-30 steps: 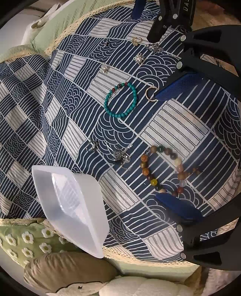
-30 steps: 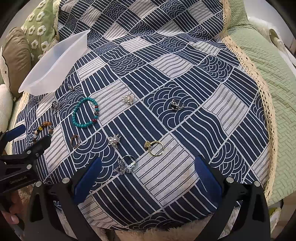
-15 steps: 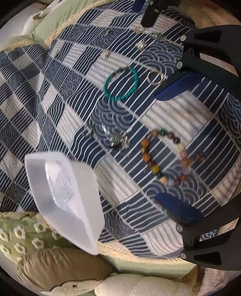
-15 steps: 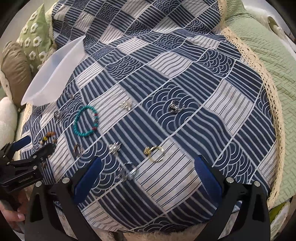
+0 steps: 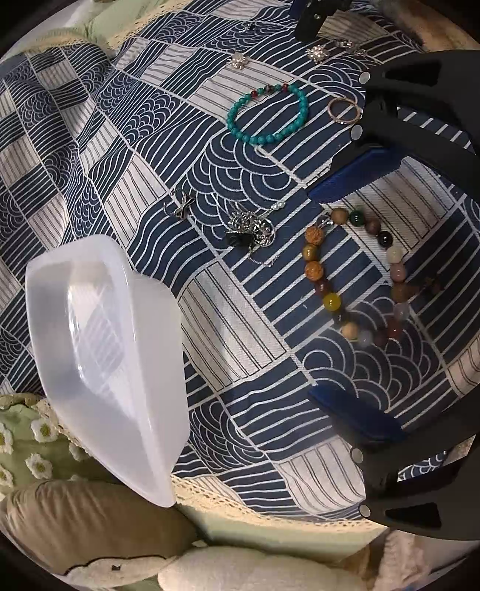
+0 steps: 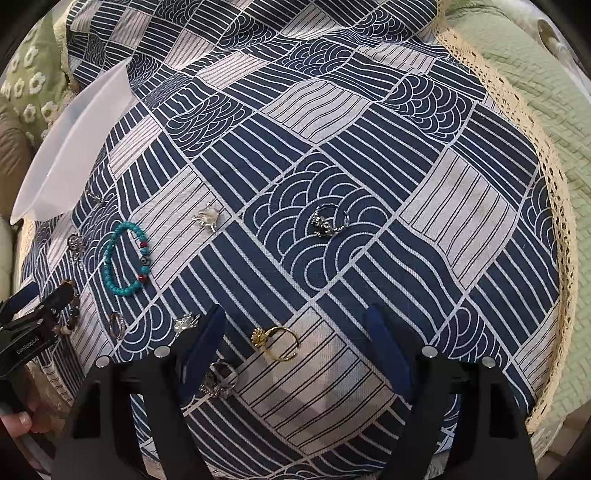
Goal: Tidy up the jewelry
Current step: 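Grasp the multicolour bead bracelet with the left gripper, then carry the bracelet into the clear tray and open the left gripper, then grasp the silver charm earring with the left gripper while the right gripper grasps the gold ring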
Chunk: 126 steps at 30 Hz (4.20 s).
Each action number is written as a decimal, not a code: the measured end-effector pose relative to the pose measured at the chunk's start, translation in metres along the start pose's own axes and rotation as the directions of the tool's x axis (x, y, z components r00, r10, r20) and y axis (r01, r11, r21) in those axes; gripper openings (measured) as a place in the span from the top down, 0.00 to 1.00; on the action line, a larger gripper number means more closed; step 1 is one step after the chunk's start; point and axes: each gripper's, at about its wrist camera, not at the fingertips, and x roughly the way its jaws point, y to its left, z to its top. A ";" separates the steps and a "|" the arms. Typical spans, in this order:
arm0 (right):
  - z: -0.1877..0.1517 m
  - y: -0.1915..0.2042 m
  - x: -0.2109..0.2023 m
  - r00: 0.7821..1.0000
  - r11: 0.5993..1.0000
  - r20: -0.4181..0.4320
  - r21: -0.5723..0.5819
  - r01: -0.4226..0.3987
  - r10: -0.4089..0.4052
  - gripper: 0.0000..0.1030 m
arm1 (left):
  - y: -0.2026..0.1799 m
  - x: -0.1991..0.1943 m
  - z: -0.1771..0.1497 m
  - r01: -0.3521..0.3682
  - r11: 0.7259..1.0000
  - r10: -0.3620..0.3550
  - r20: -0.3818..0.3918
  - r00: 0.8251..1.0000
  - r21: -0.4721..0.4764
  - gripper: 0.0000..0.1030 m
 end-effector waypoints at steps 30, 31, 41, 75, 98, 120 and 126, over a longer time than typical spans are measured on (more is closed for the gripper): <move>-0.020 0.021 -0.020 0.993 0.993 0.076 -0.090 -0.081 0.088 0.76 | 0.018 -0.016 -0.012 0.128 0.991 -0.126 0.029 0.992 -0.043 0.82; -0.021 0.020 -0.021 0.993 0.992 0.079 -0.090 -0.083 0.090 0.76 | 0.019 -0.018 -0.013 0.133 0.990 -0.131 0.035 0.991 -0.040 0.90; -0.011 0.018 -0.039 0.985 0.988 0.098 -0.061 -0.140 0.145 0.98 | 0.033 -0.063 -0.011 0.232 0.972 -0.226 0.123 0.966 -0.036 0.90; 0.113 0.217 -0.012 0.952 0.891 0.044 -0.368 -0.266 0.303 0.98 | 0.096 -0.020 0.157 0.133 0.980 -0.115 0.117 0.986 -0.151 0.90; 0.067 0.061 -0.089 0.966 0.977 0.233 -0.202 -0.062 0.110 0.38 | 0.055 -0.097 0.086 0.253 0.966 -0.233 0.253 0.939 -0.051 0.26; -0.004 0.015 -0.003 0.997 0.993 -0.044 -0.097 -0.073 0.069 0.74 | -0.029 -0.044 0.016 0.207 0.975 -0.212 0.065 0.975 0.081 0.23; -0.005 0.018 0.002 0.998 0.994 -0.052 -0.102 -0.031 0.026 0.86 | -0.030 -0.033 0.016 0.204 0.977 -0.206 0.032 0.978 0.070 0.23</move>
